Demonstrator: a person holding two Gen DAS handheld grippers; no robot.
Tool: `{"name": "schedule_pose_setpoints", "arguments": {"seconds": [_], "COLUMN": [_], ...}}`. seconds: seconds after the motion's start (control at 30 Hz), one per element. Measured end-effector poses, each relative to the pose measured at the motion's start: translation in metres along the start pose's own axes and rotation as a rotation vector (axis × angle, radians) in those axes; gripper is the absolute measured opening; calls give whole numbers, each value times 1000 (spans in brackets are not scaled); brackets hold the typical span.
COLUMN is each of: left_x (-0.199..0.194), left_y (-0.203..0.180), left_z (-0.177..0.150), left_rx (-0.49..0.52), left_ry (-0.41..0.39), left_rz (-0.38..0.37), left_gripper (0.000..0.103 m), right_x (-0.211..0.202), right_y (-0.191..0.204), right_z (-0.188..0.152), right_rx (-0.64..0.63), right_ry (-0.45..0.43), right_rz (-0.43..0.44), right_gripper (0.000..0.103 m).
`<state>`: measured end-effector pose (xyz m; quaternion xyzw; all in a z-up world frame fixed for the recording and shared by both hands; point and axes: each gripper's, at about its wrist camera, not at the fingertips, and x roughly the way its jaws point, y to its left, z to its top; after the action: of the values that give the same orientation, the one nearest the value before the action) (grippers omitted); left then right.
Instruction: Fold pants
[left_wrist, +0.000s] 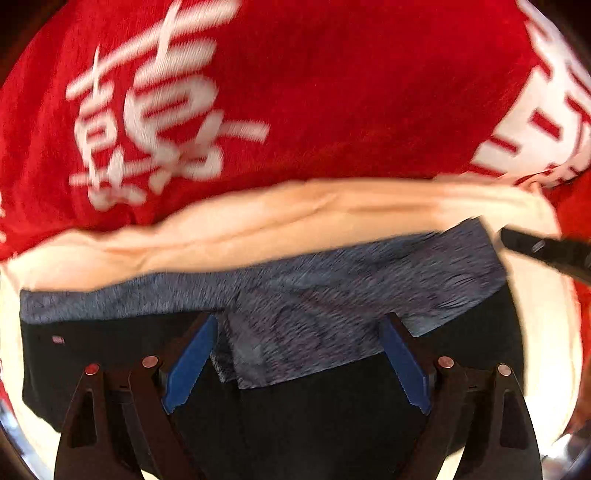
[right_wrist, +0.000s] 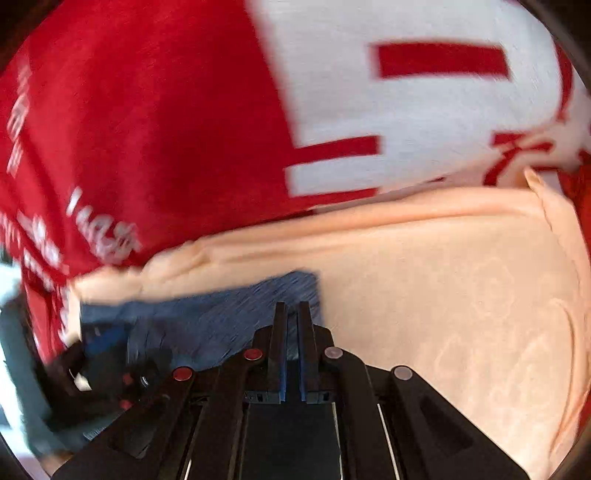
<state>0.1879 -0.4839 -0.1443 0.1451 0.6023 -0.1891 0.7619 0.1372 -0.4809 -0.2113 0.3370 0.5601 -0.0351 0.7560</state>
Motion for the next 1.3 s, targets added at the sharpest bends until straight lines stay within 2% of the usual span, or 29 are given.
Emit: {"name": "schedule_pose_setpoints", "arguments": {"seconds": [0.03,0.17,0.23,0.3,0.33,0.37,0.4,0.47,0.53,0.57,0.6,0.63,0.67,0.7,0.8,0.83,0.87,0.97,1.1,1.3], "left_x": [7,16,15,14,13,14,15,21,23,22,23,23,23,22,19,20,22,25,21,3], "left_y": [5,16,17,16,15,13,12,6,7,10,11,13,14,15,18,18,21,31,37,49], "left_z": [-4,-10,-10,-10,-10,-10,-9,-9,-10,-18,-18,-21,-23,-24,-36,-41,-46,-55,-62,-77], "left_rx": [-21,-62,-55,-40,-32,-26,-25,-30,-39,-42,-45,-45,-40,-34,-4,-9,-31,-85,-73,-92], "left_ry": [21,35,35,34,32,29,27,24,25,25,27,29,31,33,31,28,29,29,30,48], "left_rz": [1,-20,-17,-7,-1,4,6,6,16,10,8,13,15,17,24,20,5,0,1,30], "left_gripper": [90,90,90,90,90,90,91,91,97,97,97,97,97,97,97,97,97,103,103,103], "right_x": [5,32,37,29,22,19,16,24,37,44,47,49,50,47,33,33,37,39,14,-31], "right_y": [-9,-31,-42,-45,-43,-41,-39,-40,-42,-42,-45,-45,-44,-45,-54,-56,-57,-55,-46,-4], "right_z": [2,10,13,15,11,11,8,8,7,8,11,12,12,11,4,3,0,-2,-7,-30], "right_rx": [33,78,128,118,92,60,29,23,42,72,96,106,100,99,116,122,117,130,108,-68], "right_ry": [23,126,142,126,122,124,131,161,195,202,209,213,219,215,193,192,192,176,123,90], "right_rz": [68,245,290,263,242,223,214,227,254,306,345,346,341,343,354,341,287,250,170,44], "right_gripper": [6,8,9,12,26,46,54,54,54,52,39,37,31,27,23,23,24,34,37,37]}}
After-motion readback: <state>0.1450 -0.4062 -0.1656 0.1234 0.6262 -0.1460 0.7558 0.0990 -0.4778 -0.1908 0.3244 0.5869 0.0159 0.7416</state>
